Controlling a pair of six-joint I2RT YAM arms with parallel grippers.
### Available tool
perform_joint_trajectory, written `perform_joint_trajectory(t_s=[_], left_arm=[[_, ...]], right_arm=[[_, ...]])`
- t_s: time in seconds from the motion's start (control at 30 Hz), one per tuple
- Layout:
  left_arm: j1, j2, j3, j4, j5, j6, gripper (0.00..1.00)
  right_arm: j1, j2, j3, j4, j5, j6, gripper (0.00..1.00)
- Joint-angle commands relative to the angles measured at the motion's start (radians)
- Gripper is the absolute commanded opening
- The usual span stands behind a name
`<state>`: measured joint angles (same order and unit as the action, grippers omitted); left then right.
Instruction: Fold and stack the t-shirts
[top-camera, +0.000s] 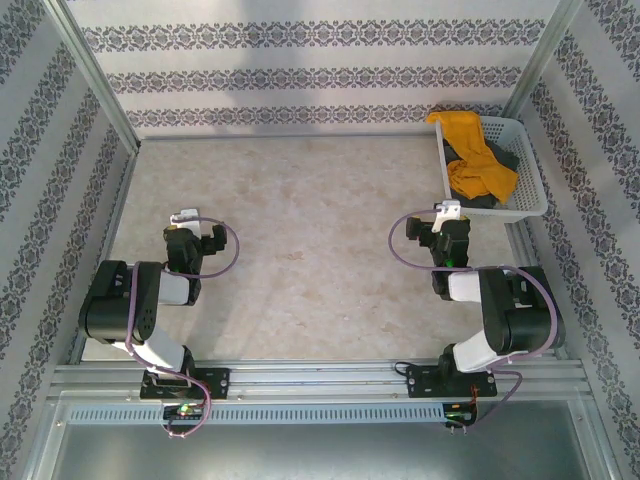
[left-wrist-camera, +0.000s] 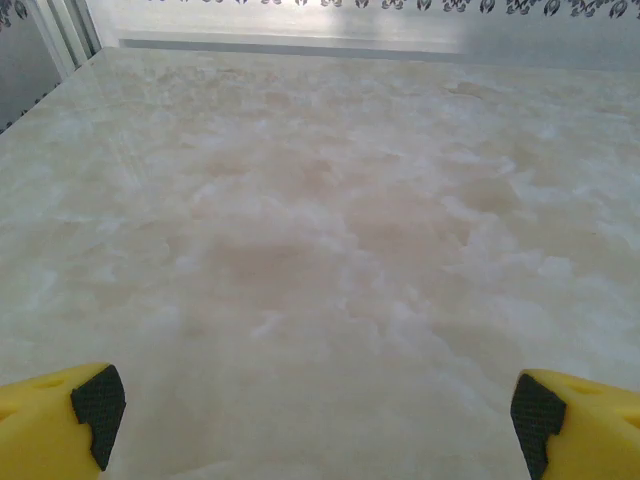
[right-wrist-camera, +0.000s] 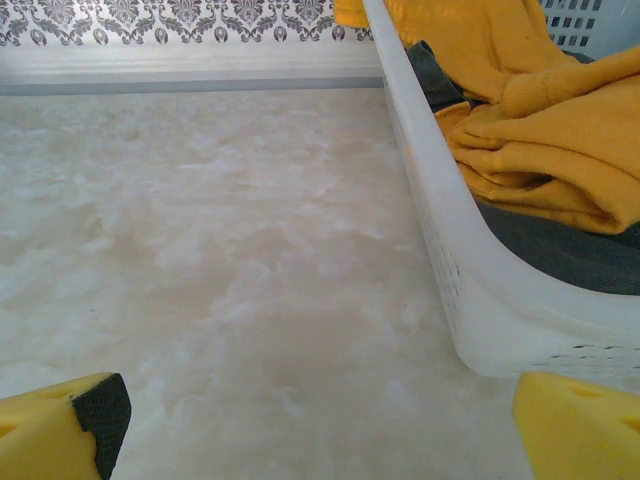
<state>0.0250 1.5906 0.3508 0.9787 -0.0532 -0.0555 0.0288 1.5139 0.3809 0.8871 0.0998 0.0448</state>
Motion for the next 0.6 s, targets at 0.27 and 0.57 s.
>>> perform_joint_trajectory(t_s=[0.27,0.57], left_arm=[[-0.011,-0.011,-0.010,0.036,-0.010,0.011,1.00],[-0.011,-0.011,0.014,-0.008,-0.005,0.013,1.00]], right_arm=[[0.004,-0.001,-0.005,0.030,0.010,-0.008,0.98],[0.003,0.000,-0.006,0.030,0.010,-0.008,0.98]])
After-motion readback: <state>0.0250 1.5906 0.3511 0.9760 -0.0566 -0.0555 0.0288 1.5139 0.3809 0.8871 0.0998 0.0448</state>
